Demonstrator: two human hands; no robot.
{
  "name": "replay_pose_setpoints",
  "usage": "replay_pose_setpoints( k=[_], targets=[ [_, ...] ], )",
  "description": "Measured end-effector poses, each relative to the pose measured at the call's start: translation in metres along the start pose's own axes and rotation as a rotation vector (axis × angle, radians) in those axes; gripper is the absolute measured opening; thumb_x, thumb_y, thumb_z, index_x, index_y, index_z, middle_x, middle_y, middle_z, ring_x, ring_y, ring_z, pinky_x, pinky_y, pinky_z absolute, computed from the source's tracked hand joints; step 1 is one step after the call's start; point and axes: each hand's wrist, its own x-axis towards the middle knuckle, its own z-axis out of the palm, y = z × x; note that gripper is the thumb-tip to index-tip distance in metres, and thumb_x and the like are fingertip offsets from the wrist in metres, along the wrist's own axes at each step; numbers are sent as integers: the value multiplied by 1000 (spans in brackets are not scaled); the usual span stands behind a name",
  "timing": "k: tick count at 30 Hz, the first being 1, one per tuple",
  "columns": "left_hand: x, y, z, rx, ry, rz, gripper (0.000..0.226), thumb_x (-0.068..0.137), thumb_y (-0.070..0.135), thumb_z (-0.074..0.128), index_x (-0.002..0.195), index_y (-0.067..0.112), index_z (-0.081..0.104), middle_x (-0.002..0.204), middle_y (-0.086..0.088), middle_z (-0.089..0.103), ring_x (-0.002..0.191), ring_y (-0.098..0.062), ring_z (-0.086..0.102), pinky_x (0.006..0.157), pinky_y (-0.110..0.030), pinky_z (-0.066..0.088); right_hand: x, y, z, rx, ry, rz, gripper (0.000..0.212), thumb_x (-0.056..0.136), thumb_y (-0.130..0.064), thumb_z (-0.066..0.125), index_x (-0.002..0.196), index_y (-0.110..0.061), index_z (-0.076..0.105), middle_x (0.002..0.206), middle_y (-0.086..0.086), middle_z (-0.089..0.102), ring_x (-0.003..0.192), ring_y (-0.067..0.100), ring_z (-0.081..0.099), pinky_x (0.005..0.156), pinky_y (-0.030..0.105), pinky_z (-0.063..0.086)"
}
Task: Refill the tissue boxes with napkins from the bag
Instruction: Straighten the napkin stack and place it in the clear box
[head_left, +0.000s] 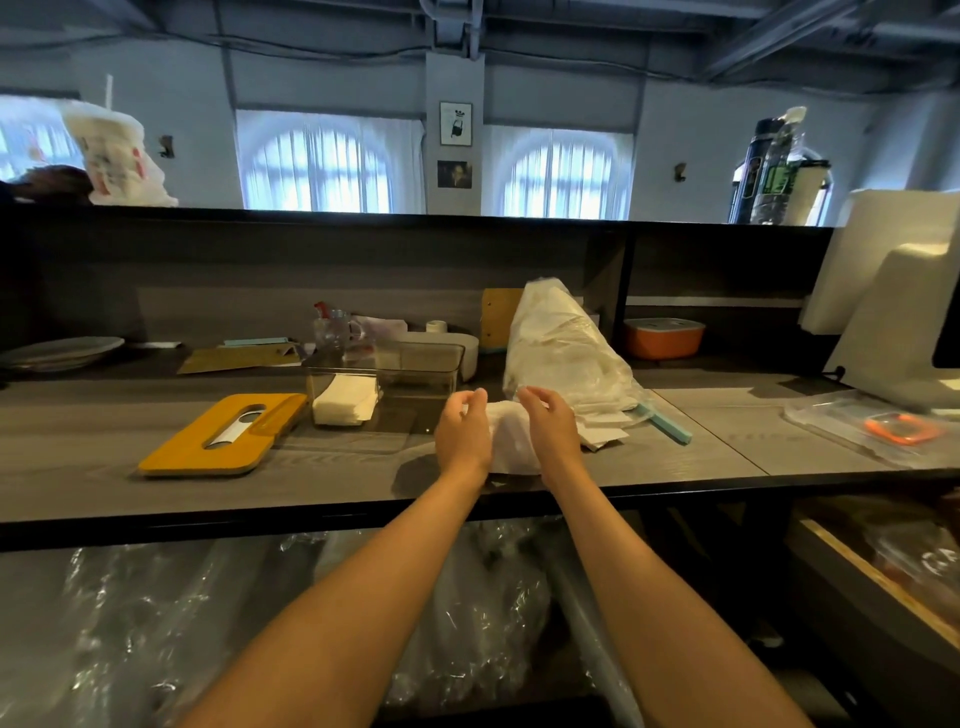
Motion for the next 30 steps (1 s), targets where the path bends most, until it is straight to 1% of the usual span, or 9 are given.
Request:
replay_pose_setpoints(
  k=[3, 8, 12, 14, 16, 20, 23, 26, 30],
  targets=[
    [2, 2, 4, 60, 83, -31, 22, 102, 36, 45, 111, 18, 55, 107, -1, 58, 95, -18, 55, 78, -30, 44, 1, 2, 0, -89, 70, 34, 36, 98, -34, 53, 124, -10, 63, 123, 7, 62, 102, 14, 51, 86, 30, 40],
    [6, 3, 4, 187, 99, -37, 36, 102, 34, 44, 98, 7, 68, 93, -7, 66, 84, -21, 58, 69, -29, 39, -1, 2, 2, -175, 30, 27, 35, 95, -39, 53, 92, -8, 69, 87, 5, 63, 80, 16, 54, 75, 34, 42],
    [2, 5, 0, 232, 72, -27, 42, 100, 33, 47, 66, 12, 59, 67, -3, 58, 71, -20, 57, 59, -29, 41, -4, 1, -3, -70, 93, -32, 44, 98, -32, 55, 58, -13, 52, 57, 1, 44, 57, 12, 39, 57, 27, 34],
    [1, 9, -5, 173, 88, -55, 38, 99, 33, 50, 70, 12, 63, 69, -2, 61, 72, -19, 61, 64, -30, 48, -10, -6, -3, 0, 27, -78, 41, 98, -35, 54, 62, -17, 54, 61, -2, 48, 61, 10, 43, 59, 24, 35],
    [1, 15, -14, 103, 109, -67, 36, 100, 36, 51, 74, 14, 64, 75, -1, 63, 75, -17, 62, 67, -31, 51, -18, -12, -1, 42, -99, -139, 26, 95, -43, 55, 86, -21, 63, 84, -6, 59, 81, 8, 55, 69, 21, 39],
    [11, 34, -39, 55, 160, -32, 44, 101, 47, 47, 70, 17, 57, 74, 1, 59, 68, -11, 56, 58, -26, 44, -21, -8, 3, 23, -337, -222, 46, 88, -29, 64, 130, -28, 45, 118, -8, 53, 107, 10, 55, 80, 20, 50],
    [20, 42, -57, 88, 131, 20, 54, 98, 56, 47, 73, 10, 59, 70, -3, 59, 64, -14, 54, 61, -31, 43, -18, -20, 13, 16, -360, -171, 48, 85, -11, 67, 130, -21, 53, 121, 5, 61, 110, 23, 60, 88, 37, 56],
    [27, 49, -77, 95, -56, 55, 52, 93, 60, 50, 79, 12, 63, 73, -1, 62, 68, -14, 57, 61, -29, 45, -12, -46, 20, 193, -340, -89, 32, 88, -6, 64, 120, -11, 60, 113, 12, 66, 100, 26, 66, 75, 35, 58],
    [40, 52, -102, 38, -286, 28, 37, 91, 45, 64, 114, 15, 67, 111, -4, 70, 94, -19, 66, 75, -32, 59, -3, -72, 34, 368, -294, 148, 20, 89, -13, 68, 106, -14, 59, 111, 11, 62, 104, 29, 62, 96, 48, 53]
  ],
)
